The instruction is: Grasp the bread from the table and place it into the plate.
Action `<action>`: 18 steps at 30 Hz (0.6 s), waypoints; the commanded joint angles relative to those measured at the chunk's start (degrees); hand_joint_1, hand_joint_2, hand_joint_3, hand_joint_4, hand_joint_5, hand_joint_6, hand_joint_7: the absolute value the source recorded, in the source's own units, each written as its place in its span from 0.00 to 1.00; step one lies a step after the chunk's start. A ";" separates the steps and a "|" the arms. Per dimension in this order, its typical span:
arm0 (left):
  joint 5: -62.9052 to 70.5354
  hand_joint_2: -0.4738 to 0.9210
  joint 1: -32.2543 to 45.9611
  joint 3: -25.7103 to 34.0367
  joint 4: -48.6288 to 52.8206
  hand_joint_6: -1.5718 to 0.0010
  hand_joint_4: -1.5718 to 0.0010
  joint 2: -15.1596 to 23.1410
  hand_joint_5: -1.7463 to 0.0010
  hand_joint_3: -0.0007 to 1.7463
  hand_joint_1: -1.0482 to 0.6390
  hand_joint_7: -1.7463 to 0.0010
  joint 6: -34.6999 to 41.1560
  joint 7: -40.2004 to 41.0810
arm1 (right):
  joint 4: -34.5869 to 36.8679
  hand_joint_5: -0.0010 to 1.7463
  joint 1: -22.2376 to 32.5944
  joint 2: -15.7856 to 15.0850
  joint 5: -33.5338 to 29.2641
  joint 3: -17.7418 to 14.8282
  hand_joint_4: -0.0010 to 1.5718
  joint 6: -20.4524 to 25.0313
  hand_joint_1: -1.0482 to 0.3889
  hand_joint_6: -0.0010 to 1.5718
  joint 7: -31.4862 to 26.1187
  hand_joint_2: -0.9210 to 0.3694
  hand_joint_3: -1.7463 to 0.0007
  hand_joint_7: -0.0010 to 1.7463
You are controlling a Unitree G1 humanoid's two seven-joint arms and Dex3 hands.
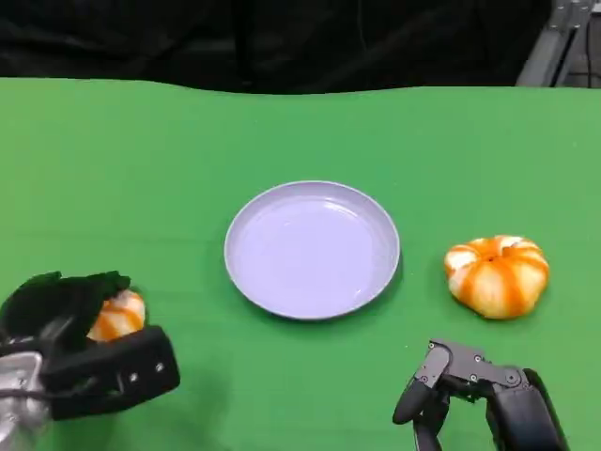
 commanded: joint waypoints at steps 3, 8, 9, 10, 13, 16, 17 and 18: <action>0.71 0.71 -0.96 -2.74 6.95 0.50 0.39 1.59 0.01 0.53 0.49 0.03 -7.23 12.49 | -0.42 0.97 -0.09 -0.05 0.48 -0.33 0.59 -0.65 0.70 0.59 -0.23 0.69 0.00 0.79; 4.17 0.58 -2.34 -5.88 9.57 0.51 0.38 1.83 0.00 0.64 0.52 0.00 -10.23 26.83 | 0.10 0.98 -0.53 -0.08 0.02 -0.47 0.59 -1.02 0.70 0.59 -0.58 0.69 0.00 0.79; 4.34 0.57 -2.62 -6.29 10.17 0.51 0.38 1.80 0.00 0.65 0.52 0.00 -10.47 28.15 | 0.13 0.98 -0.56 -0.08 -0.02 -0.48 0.59 -1.04 0.70 0.59 -0.60 0.69 0.00 0.79; 4.32 0.57 -2.85 -6.61 10.72 0.51 0.38 1.79 0.00 0.65 0.53 0.00 -10.66 28.75 | 0.14 0.98 -0.57 -0.09 -0.02 -0.47 0.59 -1.04 0.70 0.59 -0.61 0.69 0.00 0.79; 7.01 0.53 -4.09 -8.74 11.06 0.49 0.37 2.10 0.00 0.72 0.55 0.00 -14.20 39.60 | 0.21 0.97 -0.45 -0.11 0.32 -0.42 0.58 -1.09 0.70 0.59 -0.46 0.69 0.00 0.79; 7.32 0.51 -5.08 -9.73 10.56 0.48 0.36 1.95 0.00 0.77 0.55 0.00 -16.19 42.67 | 0.07 0.97 -0.43 0.03 0.45 -0.32 0.58 -0.77 0.70 0.59 -0.35 0.69 0.00 0.79; 7.21 0.50 -5.29 -9.92 10.40 0.47 0.35 1.90 0.00 0.78 0.55 0.00 -16.64 43.01 | 0.02 0.97 -0.43 0.06 0.48 -0.30 0.58 -0.68 0.70 0.59 -0.32 0.69 0.00 0.79; 7.13 0.50 -5.45 -10.09 10.40 0.47 0.35 1.88 0.00 0.79 0.55 0.00 -16.92 43.26 | 0.00 0.97 -0.43 0.08 0.49 -0.29 0.58 -0.63 0.70 0.59 -0.31 0.69 0.00 0.79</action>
